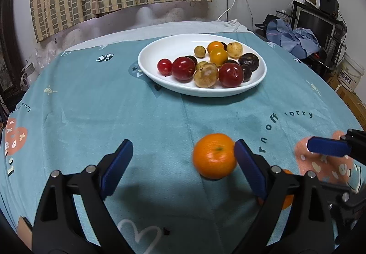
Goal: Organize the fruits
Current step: 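Grasp a tangerine with the left tool while the right tool grasps another tangerine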
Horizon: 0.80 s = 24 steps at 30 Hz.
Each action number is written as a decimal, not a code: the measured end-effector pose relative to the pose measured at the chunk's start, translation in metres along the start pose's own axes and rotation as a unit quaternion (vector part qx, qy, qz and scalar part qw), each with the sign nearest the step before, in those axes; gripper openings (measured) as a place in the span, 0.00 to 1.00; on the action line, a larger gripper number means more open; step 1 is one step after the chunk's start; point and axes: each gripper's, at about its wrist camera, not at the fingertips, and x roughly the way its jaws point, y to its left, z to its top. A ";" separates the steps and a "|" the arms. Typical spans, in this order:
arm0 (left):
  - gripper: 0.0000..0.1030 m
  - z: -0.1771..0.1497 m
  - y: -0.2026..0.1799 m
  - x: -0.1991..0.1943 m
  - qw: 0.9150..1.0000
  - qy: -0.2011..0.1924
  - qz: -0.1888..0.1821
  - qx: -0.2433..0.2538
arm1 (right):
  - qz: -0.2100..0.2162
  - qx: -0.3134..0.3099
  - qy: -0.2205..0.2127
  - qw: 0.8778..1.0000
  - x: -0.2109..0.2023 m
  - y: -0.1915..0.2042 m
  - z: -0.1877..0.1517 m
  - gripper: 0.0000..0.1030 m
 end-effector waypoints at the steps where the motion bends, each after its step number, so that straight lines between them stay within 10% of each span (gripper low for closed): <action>1: 0.89 0.000 -0.001 0.001 1.000 0.002 0.000 0.004 | -0.005 -0.004 0.003 1.000 0.000 0.001 -0.003 0.60; 18: 0.88 -0.003 -0.023 0.005 0.999 0.004 0.007 0.048 | -0.006 -0.060 0.044 0.997 0.023 0.030 -0.014 0.60; 24: 0.73 -0.004 -0.025 0.007 0.998 0.011 0.001 0.056 | -0.009 -0.071 0.053 0.996 0.028 0.034 -0.014 0.60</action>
